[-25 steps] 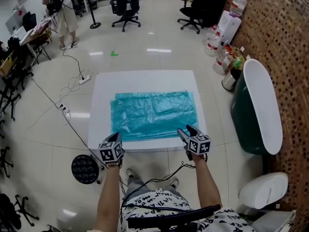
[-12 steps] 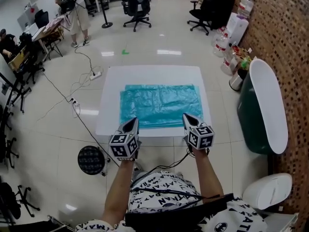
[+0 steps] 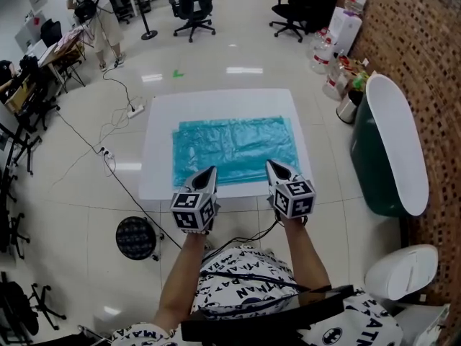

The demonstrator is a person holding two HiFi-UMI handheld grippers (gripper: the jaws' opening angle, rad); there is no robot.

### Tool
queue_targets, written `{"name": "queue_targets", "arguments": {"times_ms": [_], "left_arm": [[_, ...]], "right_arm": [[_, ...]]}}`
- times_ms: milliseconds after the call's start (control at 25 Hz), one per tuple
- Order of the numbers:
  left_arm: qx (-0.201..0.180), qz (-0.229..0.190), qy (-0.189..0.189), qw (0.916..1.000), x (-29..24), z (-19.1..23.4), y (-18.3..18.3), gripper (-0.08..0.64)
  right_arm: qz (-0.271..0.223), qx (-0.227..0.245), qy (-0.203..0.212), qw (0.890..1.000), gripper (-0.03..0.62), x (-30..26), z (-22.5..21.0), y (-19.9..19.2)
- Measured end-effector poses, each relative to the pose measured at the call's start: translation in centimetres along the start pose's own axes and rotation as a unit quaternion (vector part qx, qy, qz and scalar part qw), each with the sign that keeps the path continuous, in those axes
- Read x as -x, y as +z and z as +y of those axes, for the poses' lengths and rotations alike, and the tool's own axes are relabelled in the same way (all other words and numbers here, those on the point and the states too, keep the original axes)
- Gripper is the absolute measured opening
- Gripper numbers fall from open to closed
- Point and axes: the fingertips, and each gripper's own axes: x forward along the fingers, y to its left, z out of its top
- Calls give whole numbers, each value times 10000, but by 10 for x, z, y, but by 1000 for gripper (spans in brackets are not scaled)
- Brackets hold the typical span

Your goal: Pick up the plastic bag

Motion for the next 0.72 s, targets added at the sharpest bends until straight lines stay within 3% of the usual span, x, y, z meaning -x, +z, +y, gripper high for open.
{"name": "queue_targets", "arguments": {"times_ms": [720], "left_arm": [[93, 142, 164, 9997, -5, 17, -13, 0]], "right_arm": [[210, 84, -14, 9997, 0, -9, -4, -10]]}}
